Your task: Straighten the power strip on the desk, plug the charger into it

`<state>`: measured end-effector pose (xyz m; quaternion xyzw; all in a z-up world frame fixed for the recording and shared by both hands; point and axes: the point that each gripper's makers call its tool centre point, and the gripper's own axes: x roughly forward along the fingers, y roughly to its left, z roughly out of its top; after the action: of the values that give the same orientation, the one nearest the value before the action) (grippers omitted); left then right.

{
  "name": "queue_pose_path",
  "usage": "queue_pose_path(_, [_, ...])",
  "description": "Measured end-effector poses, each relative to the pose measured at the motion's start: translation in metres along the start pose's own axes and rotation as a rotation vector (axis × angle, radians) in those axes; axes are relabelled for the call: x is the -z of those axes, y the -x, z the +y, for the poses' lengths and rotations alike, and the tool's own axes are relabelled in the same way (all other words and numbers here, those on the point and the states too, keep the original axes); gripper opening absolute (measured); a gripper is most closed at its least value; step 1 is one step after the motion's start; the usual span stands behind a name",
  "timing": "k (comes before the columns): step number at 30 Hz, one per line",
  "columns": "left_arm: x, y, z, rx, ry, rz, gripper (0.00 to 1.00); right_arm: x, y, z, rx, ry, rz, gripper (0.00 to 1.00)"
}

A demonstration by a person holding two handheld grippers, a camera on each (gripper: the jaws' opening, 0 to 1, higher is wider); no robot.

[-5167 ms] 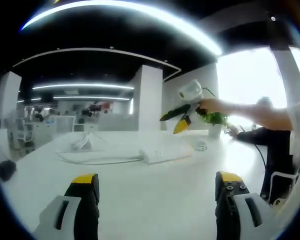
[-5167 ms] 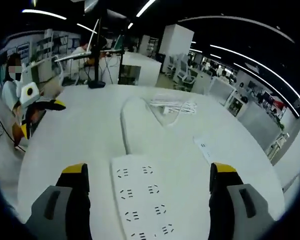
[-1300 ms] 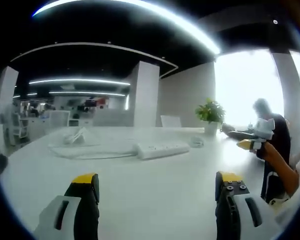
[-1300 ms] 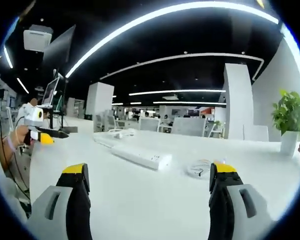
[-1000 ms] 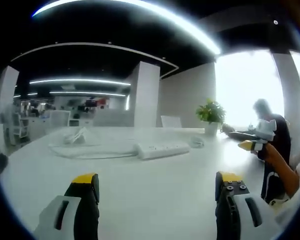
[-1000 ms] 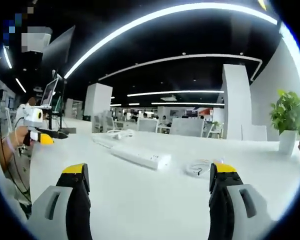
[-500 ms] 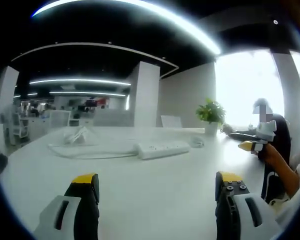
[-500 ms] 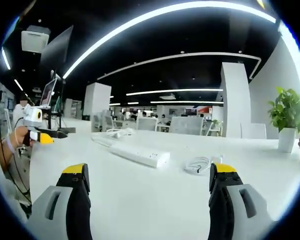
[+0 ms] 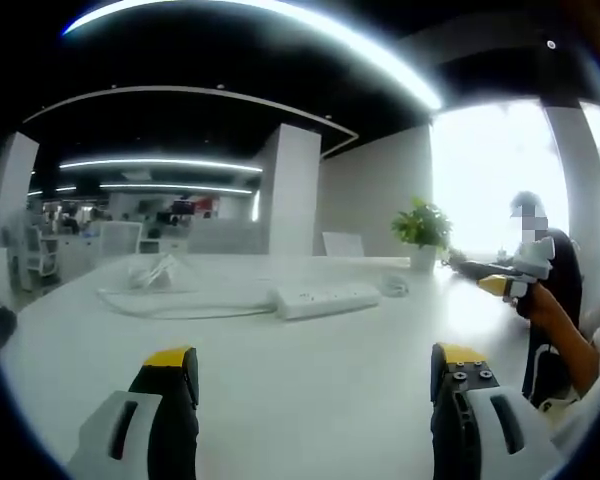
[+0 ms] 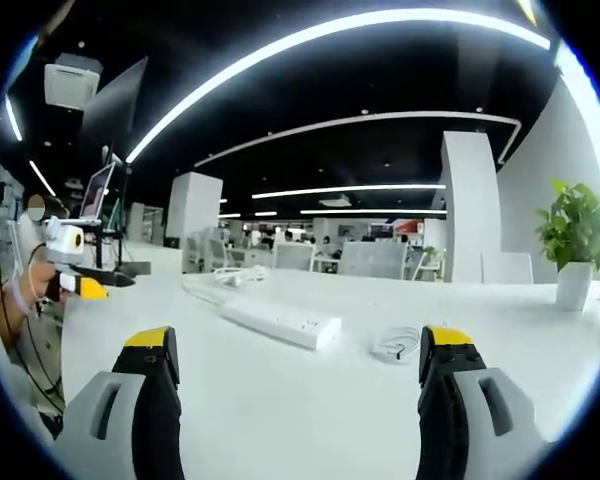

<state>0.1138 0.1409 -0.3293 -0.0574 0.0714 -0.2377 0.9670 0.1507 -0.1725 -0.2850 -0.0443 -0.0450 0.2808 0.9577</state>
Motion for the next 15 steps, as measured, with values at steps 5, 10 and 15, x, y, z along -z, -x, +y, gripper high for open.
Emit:
queue_pose_path(5, [0.000,0.000,0.000,0.000,0.001,-0.003,0.99,-0.004,-0.004,-0.002,0.018,0.006,-0.011,0.98])
queue_pose_path(10, [0.002,0.001,0.000,0.000,0.005,-0.004,0.99,-0.011,-0.011,-0.007,0.050,0.006,-0.030,1.00])
queue_pose_path(15, [0.002,0.002,0.001,-0.002,0.006,-0.007,0.99,-0.028,-0.014,-0.025,0.130,-0.052,-0.116,1.00])
